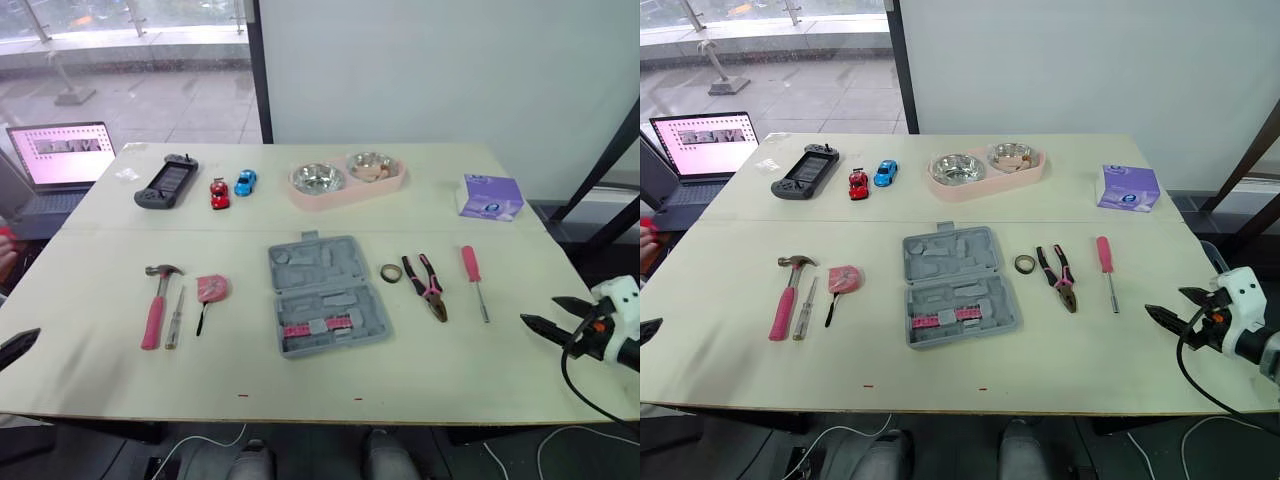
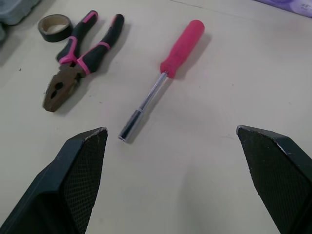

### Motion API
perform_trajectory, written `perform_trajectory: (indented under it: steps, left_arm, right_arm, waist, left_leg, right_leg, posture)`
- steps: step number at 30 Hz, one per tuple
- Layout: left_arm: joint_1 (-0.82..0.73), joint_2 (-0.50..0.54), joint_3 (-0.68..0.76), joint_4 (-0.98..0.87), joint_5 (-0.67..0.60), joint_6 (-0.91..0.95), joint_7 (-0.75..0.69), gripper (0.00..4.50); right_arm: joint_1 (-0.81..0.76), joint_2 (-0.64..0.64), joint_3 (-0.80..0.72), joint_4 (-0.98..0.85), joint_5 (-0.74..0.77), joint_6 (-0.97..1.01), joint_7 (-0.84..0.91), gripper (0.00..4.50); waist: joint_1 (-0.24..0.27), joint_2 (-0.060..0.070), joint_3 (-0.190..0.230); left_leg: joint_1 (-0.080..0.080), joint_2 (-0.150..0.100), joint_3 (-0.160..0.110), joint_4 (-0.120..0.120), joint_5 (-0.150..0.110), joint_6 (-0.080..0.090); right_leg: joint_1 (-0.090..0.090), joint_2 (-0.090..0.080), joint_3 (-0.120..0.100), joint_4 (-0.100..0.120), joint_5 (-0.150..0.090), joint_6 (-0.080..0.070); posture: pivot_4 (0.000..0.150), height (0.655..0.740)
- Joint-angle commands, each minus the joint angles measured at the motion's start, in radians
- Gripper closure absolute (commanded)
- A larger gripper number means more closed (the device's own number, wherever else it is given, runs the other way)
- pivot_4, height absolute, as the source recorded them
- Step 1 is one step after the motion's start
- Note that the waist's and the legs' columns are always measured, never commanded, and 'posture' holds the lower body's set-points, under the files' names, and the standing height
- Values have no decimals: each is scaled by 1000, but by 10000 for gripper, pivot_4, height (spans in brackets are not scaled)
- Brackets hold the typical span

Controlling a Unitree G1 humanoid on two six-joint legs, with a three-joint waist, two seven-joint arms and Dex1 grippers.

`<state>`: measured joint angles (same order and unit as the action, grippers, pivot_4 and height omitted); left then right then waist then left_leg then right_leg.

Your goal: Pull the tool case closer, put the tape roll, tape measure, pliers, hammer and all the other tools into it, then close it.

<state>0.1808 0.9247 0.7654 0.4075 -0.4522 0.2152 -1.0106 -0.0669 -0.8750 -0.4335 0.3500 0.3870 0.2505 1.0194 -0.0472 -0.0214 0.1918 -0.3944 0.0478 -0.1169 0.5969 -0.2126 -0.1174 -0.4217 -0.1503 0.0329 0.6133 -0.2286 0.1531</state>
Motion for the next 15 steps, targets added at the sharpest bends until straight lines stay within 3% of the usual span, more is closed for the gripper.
perform_trajectory:
  steps: [1, 4, 7, 10, 14, 15]
  left_arm:
    - [-12, -103, -105, -212, -38, 59, 56, 492]
    - [-61, -213, -204, -359, -55, 126, 143, 492]
    - [-161, -342, -390, -466, 1, 160, 246, 8778]
    - [-245, -413, -563, -470, 100, 156, 295, 23534]
    - [-354, -468, -728, -389, 202, 150, 332, 43467]
    - [-374, -467, -756, -357, 236, 135, 341, 44317]
  right_arm:
    - [-36, 54, 56, -247, 91, 127, -34, 0]
    - [-63, 100, 145, -377, 106, 208, -58, 0]
    - [-151, 180, 311, -452, 51, 268, -126, 8565]
    - [-238, 237, 426, -427, -6, 281, -149, 22957]
    - [-359, 270, 563, -252, -160, 241, -200, 42793]
    - [-380, 272, 577, -219, -185, 232, -212, 43981]
  waist:
    - [0, 0, 0]
    - [5, -1, 0]
    - [13, -2, 0]
    - [15, -3, 0]
    - [15, -3, 0]
    - [14, -2, 0]
  left_leg:
    - [1, 0, 0, 0, 0, 0]
    - [3, 1, 0, 1, 0, 0]
    - [3, 0, 0, 3, 1, 0]
    - [3, 0, -1, 7, 1, -1]
    - [2, 0, -1, 8, 1, -1]
    - [2, 0, -1, 8, 1, -1]
  right_leg:
    - [1, 0, 0, 0, 0, 0]
    - [4, 1, 0, 0, 0, 0]
    - [8, 1, 0, 0, 1, 1]
    - [11, 1, 0, -1, 2, 3]
    - [12, 1, 0, -2, 5, 1]
    - [13, 1, 0, -2, 5, 1]
  posture:
    - [1500, 7400]
    - [1500, 7400]
    - [1500, 7400]
    - [1500, 7400]
    - [1500, 7400]
    - [1500, 7400]
